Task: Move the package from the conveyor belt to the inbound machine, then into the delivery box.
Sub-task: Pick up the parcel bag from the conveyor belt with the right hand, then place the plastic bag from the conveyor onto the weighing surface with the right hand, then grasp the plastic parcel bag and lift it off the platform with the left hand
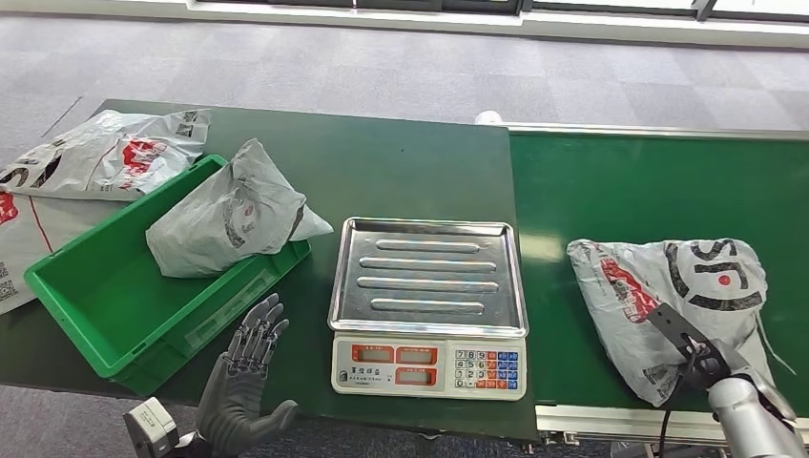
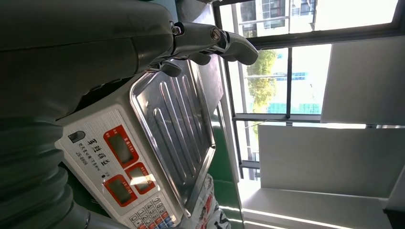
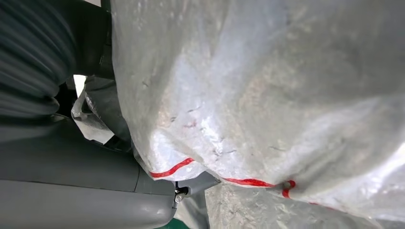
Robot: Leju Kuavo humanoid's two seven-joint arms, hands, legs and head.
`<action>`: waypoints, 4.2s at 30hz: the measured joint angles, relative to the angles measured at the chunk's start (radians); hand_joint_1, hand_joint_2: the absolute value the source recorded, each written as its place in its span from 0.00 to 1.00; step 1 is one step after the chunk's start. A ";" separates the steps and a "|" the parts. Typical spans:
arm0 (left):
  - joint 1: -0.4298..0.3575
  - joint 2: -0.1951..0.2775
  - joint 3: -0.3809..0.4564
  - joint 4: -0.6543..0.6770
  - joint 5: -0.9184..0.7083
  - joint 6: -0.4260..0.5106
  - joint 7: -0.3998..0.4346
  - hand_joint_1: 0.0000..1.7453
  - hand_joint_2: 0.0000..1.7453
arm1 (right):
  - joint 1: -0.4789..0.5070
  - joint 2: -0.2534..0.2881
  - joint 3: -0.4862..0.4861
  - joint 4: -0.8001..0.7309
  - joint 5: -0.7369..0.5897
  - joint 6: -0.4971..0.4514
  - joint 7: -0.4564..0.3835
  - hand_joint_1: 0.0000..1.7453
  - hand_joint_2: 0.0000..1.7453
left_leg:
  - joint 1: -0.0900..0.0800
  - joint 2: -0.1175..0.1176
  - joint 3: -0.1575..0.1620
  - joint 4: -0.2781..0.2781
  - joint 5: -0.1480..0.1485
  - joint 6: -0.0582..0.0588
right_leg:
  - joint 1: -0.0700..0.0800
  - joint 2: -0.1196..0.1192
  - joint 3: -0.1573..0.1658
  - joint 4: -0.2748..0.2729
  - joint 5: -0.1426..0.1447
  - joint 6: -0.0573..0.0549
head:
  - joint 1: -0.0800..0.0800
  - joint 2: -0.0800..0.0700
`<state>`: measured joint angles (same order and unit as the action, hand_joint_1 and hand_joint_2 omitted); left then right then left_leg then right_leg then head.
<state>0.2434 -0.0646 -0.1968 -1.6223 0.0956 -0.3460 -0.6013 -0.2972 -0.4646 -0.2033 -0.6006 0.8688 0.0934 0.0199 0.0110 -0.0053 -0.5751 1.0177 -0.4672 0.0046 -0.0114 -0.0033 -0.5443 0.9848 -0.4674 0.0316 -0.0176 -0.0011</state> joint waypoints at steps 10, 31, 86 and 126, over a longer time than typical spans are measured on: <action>0.015 -0.031 0.000 -0.036 -0.002 0.045 0.015 0.00 1.00 | 0.104 0.209 -0.177 -0.627 -0.466 -0.759 -0.467 1.00 1.00 | -0.002 -0.008 -0.006 -0.001 0.003 -0.001 | -0.002 -0.009 -0.008 0.005 -0.002 -0.002 | 0.000 0.000; 0.023 -0.036 -0.006 -0.042 -0.001 0.072 0.000 0.00 1.00 | 0.211 0.321 -0.209 -1.083 -0.517 -0.793 -0.517 1.00 1.00 | -0.002 -0.003 -0.005 -0.002 0.003 -0.003 | -0.002 -0.004 -0.010 0.006 -0.002 -0.004 | 0.000 0.000; -0.010 -0.014 0.096 -0.091 -0.169 0.244 -0.054 0.00 1.00 | -0.161 0.440 0.843 -0.795 -0.367 0.106 -0.260 0.00 1.00 | 0.001 0.000 -0.012 -0.002 0.012 -0.015 | 0.001 0.001 -0.027 0.016 0.003 -0.016 | 0.000 0.000; -0.865 -0.290 -0.476 0.984 -1.081 0.303 0.691 0.00 1.00 | 0.387 0.589 0.260 -1.433 -0.724 -0.790 -0.715 0.00 1.00 | -0.006 0.001 -0.017 -0.002 0.016 -0.009 | -0.005 0.001 -0.030 0.016 0.009 -0.010 | 0.000 0.000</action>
<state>-0.6215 -0.3542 -0.6730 -0.6385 -0.9857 -0.0431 0.0898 0.0901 0.1244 0.0562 -2.0336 0.1449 -0.6970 -0.6954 0.0053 -0.0044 -0.5924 1.0158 -0.4513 -0.0046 -0.0166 -0.0022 -0.5744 1.0011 -0.4585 0.0212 -0.0179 -0.0011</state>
